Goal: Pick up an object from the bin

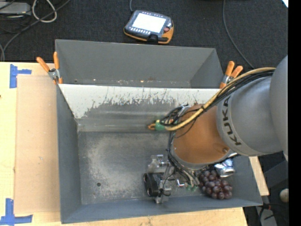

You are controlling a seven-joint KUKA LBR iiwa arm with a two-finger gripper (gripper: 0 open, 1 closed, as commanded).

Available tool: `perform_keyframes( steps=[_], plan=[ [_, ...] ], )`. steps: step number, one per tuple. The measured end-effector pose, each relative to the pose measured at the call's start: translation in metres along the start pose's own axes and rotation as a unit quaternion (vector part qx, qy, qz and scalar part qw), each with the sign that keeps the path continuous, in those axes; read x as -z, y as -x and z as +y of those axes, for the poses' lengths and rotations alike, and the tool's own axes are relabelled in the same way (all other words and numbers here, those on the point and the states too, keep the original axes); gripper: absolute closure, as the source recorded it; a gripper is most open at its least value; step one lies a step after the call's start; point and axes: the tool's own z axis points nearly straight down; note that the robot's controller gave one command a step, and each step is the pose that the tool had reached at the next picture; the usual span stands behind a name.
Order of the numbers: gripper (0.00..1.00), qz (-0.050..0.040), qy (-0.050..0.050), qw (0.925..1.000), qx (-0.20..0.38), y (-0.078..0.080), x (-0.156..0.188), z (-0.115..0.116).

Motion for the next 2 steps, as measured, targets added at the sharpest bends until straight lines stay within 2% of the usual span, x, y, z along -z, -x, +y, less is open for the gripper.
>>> perform_keyframes(
  steps=[1,2],
  plan=[
    [1.0,0.0016,0.003,0.9919,-0.127,0.0208,0.0533,-0.0539],
    [1.0,0.0016,0.003,0.9919,-0.127,0.0208,0.0533,-0.0539]
  ],
)
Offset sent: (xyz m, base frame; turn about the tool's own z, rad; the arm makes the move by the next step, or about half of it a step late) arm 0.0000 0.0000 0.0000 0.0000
